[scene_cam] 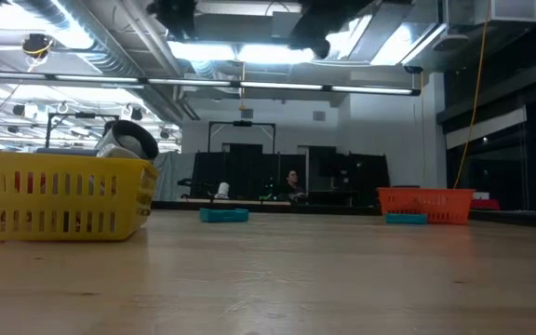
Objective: Pick & Place Office items
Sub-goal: Put the bottom light blue digital timer into the orange bin
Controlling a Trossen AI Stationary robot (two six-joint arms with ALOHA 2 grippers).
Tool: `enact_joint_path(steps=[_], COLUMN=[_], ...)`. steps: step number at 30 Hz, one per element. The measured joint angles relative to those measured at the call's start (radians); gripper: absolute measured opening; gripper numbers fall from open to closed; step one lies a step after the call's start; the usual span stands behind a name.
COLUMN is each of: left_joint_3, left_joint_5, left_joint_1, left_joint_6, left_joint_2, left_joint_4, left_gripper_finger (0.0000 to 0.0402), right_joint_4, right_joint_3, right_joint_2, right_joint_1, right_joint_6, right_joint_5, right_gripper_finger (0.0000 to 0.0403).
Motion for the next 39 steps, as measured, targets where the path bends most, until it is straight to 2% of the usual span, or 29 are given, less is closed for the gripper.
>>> enact_joint_path(steps=[7,17,29,39], left_joint_3=[0.000,-0.001,-0.001,-0.001], left_joint_5=[-0.089,-0.146,-0.070,-0.035], left_joint_1=[-0.009,-0.008,0.000,0.000], left_joint_6=[-0.047,-0.055,-0.081,-0.096], left_joint_2=[-0.036,-0.045,-0.121,-0.141], left_joint_4=[-0.008,-0.123,-0.097,-0.097], left_gripper_finger=[0.0255,0.0255,0.0255,0.0255], right_joint_4=[0.005,0.023,0.095,0.114], right_joint_3=[0.000,0.000,0.000,0.000], right_joint_2=[0.175,0.330,0.472,0.557], right_joint_1=[0.105,0.218,0.244,0.252], right_joint_6=[-0.103,-0.186,-0.192,-0.213], right_joint_5=[0.006,0.149,0.221,0.224], right_gripper_finger=[0.0187,0.0187,0.0187,0.0187])
